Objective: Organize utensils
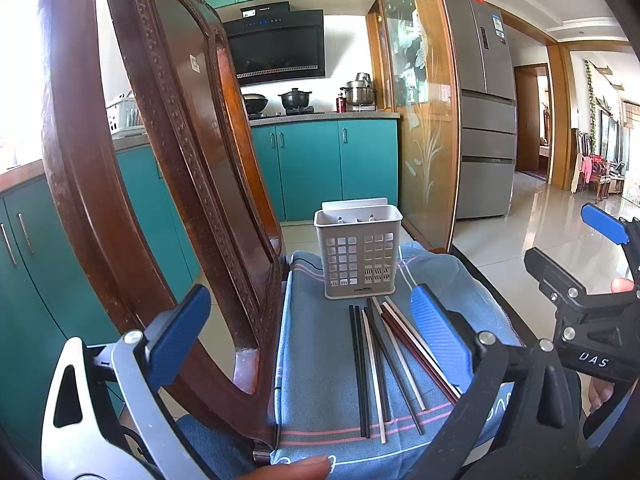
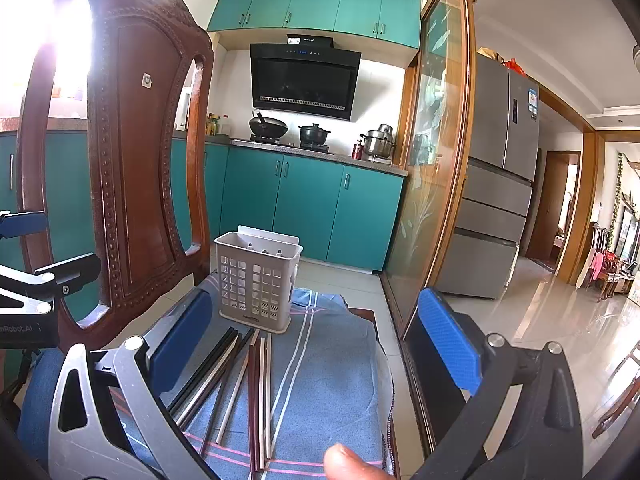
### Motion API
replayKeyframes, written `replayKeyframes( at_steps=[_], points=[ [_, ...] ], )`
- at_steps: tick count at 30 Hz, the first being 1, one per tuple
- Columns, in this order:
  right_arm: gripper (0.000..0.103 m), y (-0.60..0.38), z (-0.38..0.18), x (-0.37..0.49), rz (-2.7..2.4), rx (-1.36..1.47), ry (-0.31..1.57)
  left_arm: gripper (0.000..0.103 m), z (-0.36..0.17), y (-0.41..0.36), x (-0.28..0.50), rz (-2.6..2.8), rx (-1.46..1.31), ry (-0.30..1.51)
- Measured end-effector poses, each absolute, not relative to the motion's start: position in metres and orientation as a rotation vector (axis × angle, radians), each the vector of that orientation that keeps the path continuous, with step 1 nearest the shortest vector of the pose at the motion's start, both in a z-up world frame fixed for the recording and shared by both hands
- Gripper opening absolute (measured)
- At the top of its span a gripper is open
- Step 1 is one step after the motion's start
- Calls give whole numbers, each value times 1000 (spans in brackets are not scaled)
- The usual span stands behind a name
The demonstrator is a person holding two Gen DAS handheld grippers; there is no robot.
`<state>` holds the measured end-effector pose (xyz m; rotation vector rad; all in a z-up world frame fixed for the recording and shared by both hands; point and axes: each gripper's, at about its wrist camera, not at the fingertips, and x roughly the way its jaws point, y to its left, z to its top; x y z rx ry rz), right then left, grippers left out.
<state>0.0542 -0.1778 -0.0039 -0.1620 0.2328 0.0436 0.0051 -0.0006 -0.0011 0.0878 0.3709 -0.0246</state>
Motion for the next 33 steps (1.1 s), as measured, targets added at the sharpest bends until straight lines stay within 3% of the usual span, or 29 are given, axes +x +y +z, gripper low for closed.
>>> replayKeyframes(
  at_steps=[33],
  points=[
    [100,-181,-3,43,27,-164,212,99,0,-6,1,-30,94,372]
  ],
)
